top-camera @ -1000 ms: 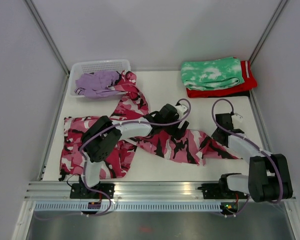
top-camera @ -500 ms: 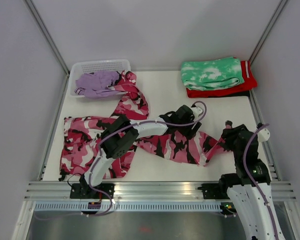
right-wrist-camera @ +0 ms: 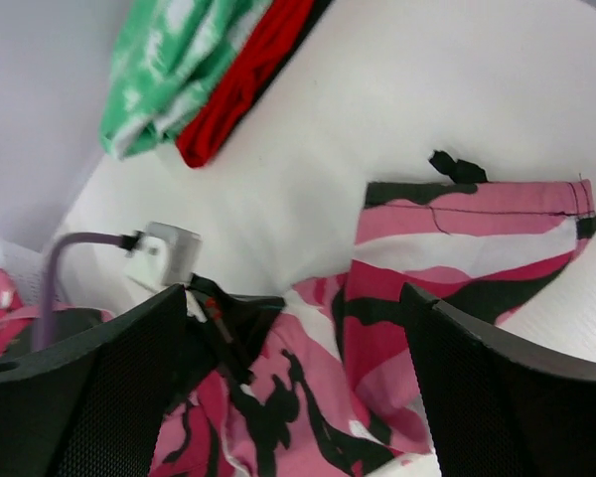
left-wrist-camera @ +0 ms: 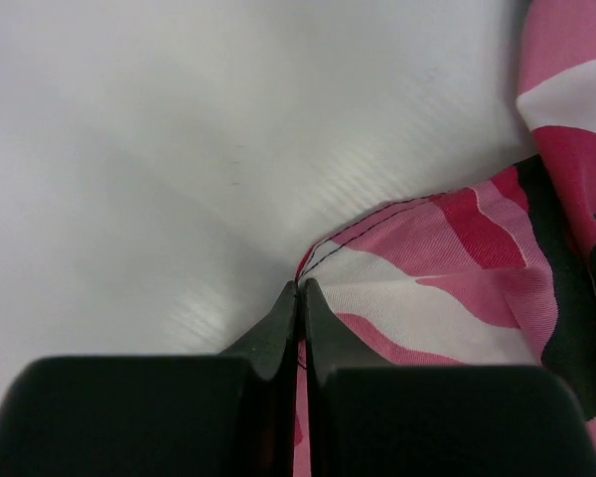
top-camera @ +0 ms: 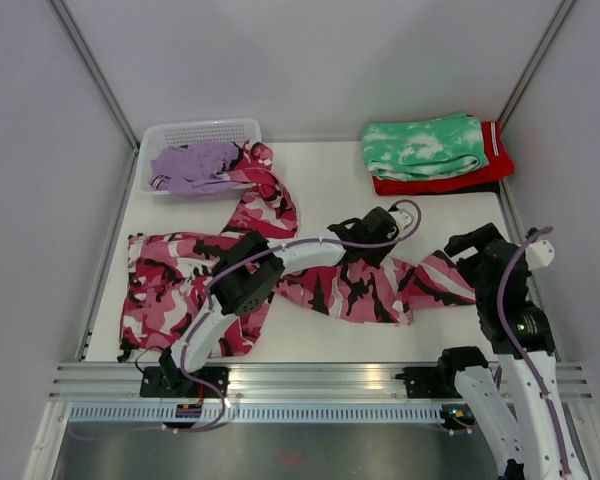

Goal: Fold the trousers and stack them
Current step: Flatten the trousers out

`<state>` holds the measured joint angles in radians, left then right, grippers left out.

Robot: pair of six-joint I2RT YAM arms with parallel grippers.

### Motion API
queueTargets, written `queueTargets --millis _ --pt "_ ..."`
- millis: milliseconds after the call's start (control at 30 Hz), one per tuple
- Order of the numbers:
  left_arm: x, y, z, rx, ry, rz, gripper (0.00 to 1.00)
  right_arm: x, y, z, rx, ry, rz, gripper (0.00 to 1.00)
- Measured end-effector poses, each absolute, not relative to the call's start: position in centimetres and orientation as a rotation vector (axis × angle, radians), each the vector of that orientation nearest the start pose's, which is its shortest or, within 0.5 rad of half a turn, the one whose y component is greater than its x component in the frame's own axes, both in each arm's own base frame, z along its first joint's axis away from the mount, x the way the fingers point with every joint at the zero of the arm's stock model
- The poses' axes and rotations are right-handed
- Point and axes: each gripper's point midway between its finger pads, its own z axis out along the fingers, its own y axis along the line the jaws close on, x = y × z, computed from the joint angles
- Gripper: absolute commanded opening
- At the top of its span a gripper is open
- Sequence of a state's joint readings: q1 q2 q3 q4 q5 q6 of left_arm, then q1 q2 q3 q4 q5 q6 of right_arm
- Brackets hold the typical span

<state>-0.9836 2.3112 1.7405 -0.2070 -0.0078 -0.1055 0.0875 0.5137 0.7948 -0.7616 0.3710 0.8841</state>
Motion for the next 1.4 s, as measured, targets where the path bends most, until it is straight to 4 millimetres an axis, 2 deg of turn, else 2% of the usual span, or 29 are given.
queueTargets --millis 67,133,200,267,367,433,500,567,800,867,900,967,1033,1133,1300,1400 --pt "33.2 -48.2 2.3 0.990 2.199 -0.482 0.02 23.0 -1.3 20.8 0.983 1.834 0.199 0.94" --pt "35.1 -46.8 2.4 0.923 2.236 -0.458 0.02 23.8 -1.2 17.9 0.977 1.907 0.154 0.94" --pt "38.0 -45.2 2.9 0.818 2.267 -0.458 0.02 24.3 -1.2 14.3 0.976 2.002 0.089 0.94" --pt "41.4 -42.7 3.4 0.710 2.286 -0.449 0.02 24.8 -1.2 11.2 0.968 2.096 0.023 0.93" --pt "45.3 -39.2 3.9 0.600 2.289 -0.419 0.02 26.5 -1.1 8.1 0.947 2.188 -0.040 0.90" --pt "46.3 -38.2 4.0 0.576 2.288 -0.425 0.02 28.1 -1.0 6.6 0.922 2.235 -0.067 0.90" --pt "46.0 -38.7 4.1 0.595 2.285 -0.458 0.02 30.0 -0.8 6.2 0.893 2.271 -0.088 0.90" --pt "44.9 -40.1 4.1 0.638 2.275 -0.501 0.02 33.0 -0.6 6.9 0.852 2.262 -0.080 0.90" --pt "39.9 -44.8 4.2 0.829 2.243 -0.644 0.02 42.7 1.9 11.9 0.634 2.187 0.063 0.84" --pt "39.2 -45.5 4.2 0.852 2.238 -0.656 0.02 44.8 2.3 11.9 0.586 2.195 0.064 0.84" --pt "38.8 -45.7 4.2 0.859 2.237 -0.659 0.02 45.6 2.4 11.4 0.566 2.209 0.052 0.84" --pt "38.4 -45.8 3.7 0.869 2.243 -0.659 0.02 45.8 2.4 9.3 0.541 2.260 0.016 0.83" --pt "38.1 -45.4 2.8 0.871 2.260 -0.652 0.02 45.2 2.1 7.0 0.525 2.320 -0.033 0.82" --pt "38.0 -45.0 2.2 0.856 2.257 -0.663 0.02 44.3 1.5 4.7 0.505 2.386 -0.093 0.78" --pt "37.9 -45.0 2.2 0.831 2.237 -0.693 0.02 44.2 1.3 2.9 0.470 2.430 -0.131 0.75" --pt "37.8 -45.0 2.2 0.818 2.231 -0.709 0.02 44.9 1.3 2.0 0.454 2.448 -0.142 0.63"
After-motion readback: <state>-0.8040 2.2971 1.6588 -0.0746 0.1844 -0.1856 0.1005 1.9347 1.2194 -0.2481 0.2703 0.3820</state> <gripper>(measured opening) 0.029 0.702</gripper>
